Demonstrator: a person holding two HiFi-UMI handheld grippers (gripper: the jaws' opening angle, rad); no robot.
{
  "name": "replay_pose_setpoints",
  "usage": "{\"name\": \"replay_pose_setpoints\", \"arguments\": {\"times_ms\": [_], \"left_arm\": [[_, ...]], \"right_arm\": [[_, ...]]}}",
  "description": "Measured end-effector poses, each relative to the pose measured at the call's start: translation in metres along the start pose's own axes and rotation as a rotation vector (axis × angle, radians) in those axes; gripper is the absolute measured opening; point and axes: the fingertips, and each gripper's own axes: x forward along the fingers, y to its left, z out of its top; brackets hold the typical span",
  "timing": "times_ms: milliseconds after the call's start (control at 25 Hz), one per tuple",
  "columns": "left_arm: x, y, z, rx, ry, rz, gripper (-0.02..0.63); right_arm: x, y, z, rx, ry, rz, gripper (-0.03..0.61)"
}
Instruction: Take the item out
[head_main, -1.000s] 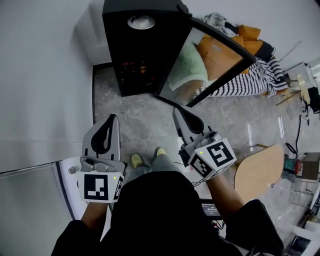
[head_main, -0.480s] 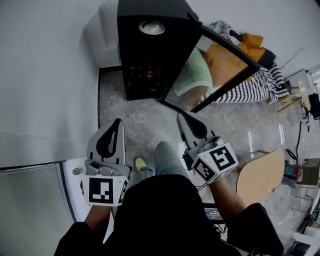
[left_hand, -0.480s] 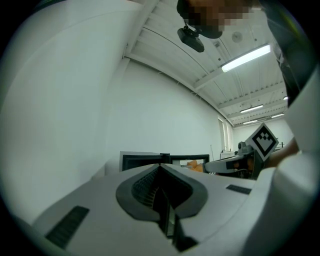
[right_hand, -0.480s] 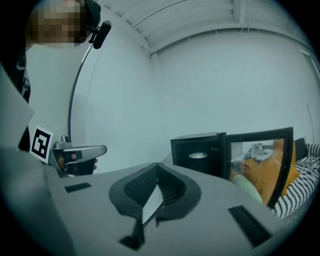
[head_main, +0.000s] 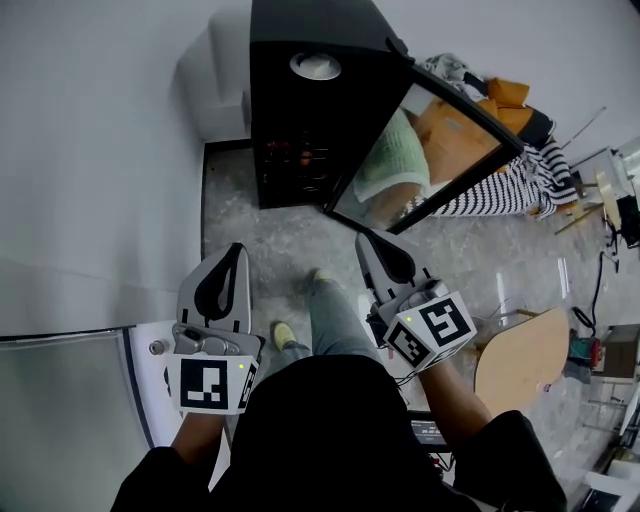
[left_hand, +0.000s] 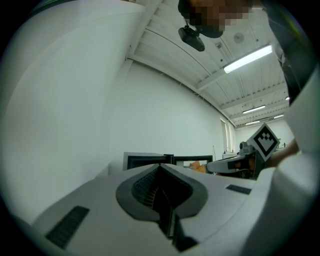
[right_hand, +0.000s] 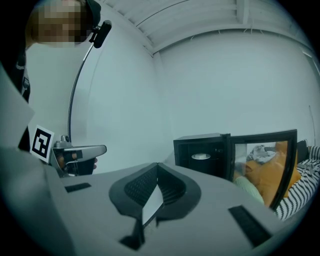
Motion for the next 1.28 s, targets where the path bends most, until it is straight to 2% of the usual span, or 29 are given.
{"name": "replay_pose_setpoints", "arguments": {"times_ms": [680, 1280], "left_arm": [[0.028, 0.011, 0.000, 0.014, 0.004, 0.004, 0.008], [0.110, 0.026, -0.012, 0.009, 0.054, -0.028, 0.008]], "right_arm": [[0.028, -0.016, -0.002, 0.025, -0.005, 0.015, 0.005], [0.082, -0.079, -0.010, 0.091, 0.032, -0.012, 0.005]]}}
